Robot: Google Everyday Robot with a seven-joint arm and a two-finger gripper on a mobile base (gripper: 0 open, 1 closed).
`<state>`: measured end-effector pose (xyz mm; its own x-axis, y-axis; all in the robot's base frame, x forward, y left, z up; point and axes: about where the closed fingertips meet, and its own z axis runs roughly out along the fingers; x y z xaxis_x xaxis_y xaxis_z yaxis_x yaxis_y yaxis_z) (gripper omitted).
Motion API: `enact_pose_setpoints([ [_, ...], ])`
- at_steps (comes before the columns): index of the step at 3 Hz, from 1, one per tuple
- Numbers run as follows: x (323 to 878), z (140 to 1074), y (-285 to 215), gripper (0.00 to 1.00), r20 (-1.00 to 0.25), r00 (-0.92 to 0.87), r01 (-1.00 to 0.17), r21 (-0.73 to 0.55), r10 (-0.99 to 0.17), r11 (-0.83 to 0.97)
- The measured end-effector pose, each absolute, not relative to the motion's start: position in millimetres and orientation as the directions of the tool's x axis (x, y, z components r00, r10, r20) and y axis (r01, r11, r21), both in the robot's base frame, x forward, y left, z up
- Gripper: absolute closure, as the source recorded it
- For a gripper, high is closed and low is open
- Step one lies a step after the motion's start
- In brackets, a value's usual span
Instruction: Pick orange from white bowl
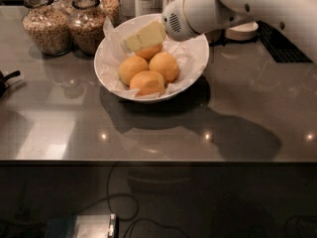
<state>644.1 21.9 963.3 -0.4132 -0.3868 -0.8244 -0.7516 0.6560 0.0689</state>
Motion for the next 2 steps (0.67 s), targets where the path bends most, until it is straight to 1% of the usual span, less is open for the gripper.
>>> enact_pose_setpoints([
  [1, 644.1, 963.3, 21.9, 0.01, -0.824, -0.413, -0.752, 0.069, -0.387, 0.656],
  [2, 644.1, 963.3, 21.9, 0.13, -0.824, -0.413, -0.752, 0.069, -0.387, 0.656],
])
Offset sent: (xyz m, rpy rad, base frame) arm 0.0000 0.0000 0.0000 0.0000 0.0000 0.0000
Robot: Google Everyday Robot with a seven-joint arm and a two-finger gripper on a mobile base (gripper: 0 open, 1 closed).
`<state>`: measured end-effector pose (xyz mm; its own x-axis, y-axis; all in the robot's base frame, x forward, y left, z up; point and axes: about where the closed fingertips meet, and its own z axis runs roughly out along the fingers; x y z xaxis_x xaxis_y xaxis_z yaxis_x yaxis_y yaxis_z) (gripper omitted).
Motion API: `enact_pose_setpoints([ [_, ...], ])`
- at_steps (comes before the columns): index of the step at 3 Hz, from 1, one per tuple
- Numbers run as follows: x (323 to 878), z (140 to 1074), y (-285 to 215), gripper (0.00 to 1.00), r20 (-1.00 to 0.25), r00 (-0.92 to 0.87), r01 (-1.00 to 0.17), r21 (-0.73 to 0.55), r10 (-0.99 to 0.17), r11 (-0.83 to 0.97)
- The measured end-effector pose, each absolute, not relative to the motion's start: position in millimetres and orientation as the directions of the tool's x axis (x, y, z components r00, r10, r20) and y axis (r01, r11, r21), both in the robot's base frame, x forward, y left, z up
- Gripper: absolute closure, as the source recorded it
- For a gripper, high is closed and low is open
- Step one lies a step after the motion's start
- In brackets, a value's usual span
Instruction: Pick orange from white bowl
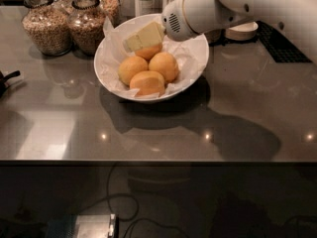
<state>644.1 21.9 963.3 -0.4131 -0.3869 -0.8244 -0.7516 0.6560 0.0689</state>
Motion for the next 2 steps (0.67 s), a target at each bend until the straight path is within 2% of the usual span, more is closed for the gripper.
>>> enact_pose_setpoints([
  [2, 644.3, 963.2, 22.0, 0.13, -0.824, -0.413, -0.751, 0.068, -0.387, 0.657],
])
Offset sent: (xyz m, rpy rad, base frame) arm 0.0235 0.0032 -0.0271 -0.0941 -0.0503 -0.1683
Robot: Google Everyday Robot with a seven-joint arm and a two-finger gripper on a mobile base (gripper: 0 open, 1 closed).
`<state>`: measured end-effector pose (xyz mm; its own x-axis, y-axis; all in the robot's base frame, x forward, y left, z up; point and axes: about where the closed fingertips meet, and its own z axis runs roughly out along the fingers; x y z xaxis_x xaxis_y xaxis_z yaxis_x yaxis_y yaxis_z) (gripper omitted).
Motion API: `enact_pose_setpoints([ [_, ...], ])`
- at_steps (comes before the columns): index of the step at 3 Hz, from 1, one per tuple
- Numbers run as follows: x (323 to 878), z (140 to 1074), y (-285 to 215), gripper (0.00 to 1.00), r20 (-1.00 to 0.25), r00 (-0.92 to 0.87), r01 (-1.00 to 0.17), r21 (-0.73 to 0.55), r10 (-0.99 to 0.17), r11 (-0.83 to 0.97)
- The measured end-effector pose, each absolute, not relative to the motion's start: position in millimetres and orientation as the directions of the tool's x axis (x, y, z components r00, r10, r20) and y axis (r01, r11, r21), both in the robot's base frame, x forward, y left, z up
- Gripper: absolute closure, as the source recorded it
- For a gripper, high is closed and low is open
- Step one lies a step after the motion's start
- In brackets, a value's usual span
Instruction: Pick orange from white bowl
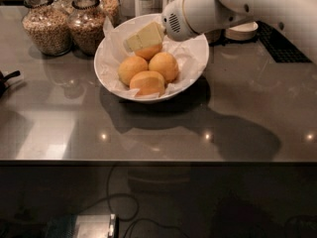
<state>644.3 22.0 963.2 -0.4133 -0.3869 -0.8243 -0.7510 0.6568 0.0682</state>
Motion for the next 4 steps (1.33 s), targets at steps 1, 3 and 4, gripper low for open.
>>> enact_pose_setpoints([
  [1, 655, 951, 24, 0.14, -0.819, -0.424, -0.698, 0.024, -0.387, 0.715],
  [3, 680, 934, 4, 0.11, -0.823, -0.427, -0.538, -0.101, -0.374, 0.837],
  [4, 684, 935, -1, 0.04, -0.827, -0.446, -0.499, -0.086, -0.341, 0.862],
])
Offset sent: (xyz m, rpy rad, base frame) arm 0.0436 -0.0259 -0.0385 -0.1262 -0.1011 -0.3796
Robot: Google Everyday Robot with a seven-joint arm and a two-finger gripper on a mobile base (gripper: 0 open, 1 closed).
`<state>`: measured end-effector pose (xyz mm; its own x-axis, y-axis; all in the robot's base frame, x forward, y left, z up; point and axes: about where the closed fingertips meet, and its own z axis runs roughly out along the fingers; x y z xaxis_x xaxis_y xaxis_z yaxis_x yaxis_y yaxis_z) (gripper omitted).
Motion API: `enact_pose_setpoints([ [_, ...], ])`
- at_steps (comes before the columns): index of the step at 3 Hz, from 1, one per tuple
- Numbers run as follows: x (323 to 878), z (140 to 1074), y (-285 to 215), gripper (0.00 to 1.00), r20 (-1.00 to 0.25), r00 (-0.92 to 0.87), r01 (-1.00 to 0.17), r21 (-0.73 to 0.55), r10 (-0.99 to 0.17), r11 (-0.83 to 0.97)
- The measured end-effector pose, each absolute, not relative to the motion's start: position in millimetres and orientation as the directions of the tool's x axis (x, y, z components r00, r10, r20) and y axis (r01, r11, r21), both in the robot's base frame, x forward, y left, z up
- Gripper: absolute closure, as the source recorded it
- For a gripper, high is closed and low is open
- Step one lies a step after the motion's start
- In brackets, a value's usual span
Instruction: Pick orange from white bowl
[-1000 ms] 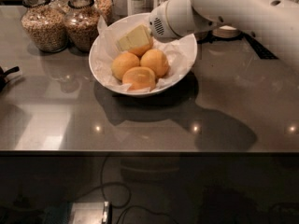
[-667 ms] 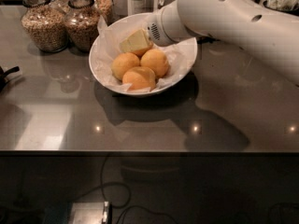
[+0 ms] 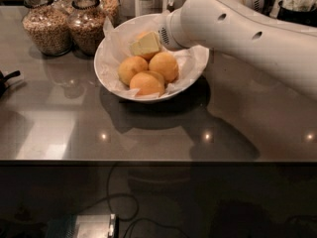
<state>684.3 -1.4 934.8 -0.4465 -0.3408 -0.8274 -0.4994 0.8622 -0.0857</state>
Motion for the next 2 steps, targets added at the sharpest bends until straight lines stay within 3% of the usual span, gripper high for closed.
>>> enact_pose_setpoints([
  [2, 684.2, 934.9, -1.3, 0.08, -0.827, -0.446, -0.499, -0.086, -0.341, 0.862],
])
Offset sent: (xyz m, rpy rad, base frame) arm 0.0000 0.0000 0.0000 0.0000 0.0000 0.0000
